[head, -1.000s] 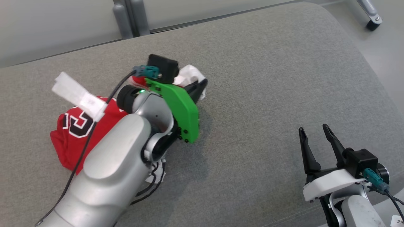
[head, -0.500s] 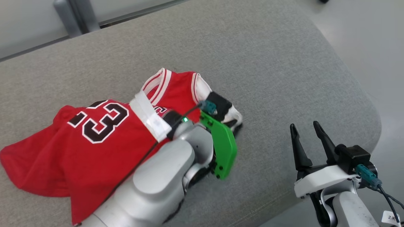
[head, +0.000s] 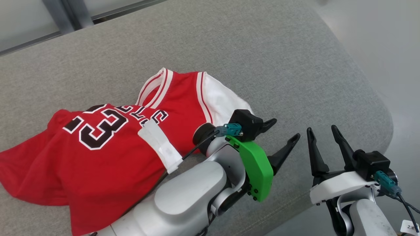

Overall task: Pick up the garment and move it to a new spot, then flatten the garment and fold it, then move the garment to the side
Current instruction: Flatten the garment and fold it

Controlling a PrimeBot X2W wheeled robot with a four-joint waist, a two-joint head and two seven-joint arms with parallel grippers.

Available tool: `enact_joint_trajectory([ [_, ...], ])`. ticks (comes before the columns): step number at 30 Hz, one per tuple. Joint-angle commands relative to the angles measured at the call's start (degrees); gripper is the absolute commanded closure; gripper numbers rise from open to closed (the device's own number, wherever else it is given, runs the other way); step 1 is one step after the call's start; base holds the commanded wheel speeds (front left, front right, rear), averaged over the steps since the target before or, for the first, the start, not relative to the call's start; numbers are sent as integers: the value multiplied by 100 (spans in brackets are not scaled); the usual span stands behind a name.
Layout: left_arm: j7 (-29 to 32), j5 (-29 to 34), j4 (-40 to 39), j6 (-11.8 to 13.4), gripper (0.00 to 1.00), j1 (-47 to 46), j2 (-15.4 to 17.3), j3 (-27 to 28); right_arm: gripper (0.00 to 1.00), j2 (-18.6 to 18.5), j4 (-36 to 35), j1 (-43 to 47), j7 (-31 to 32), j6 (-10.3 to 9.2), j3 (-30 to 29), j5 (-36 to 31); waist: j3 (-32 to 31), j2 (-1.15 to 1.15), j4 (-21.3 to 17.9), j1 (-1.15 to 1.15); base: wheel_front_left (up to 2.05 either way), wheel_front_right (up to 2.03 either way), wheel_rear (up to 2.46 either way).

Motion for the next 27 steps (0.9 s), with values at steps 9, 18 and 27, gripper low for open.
enact_joint_trajectory([
  [9,-288,232,-598,882,0,368,971,384,0,-99,-100,260,-17,-4,-153,-176,-473,0,753,0,0,0,0],
  [18,-702,10,-2086,2107,0,1783,2550,1049,0,-300,-233,551,-17,-4,-310,-239,-745,0,1402,0,0,0,0],
  [27,-730,-679,-2844,2537,0,3039,3470,1506,0,-420,-242,518,-17,-4,-229,-248,-762,0,1828,0,0,0,0],
])
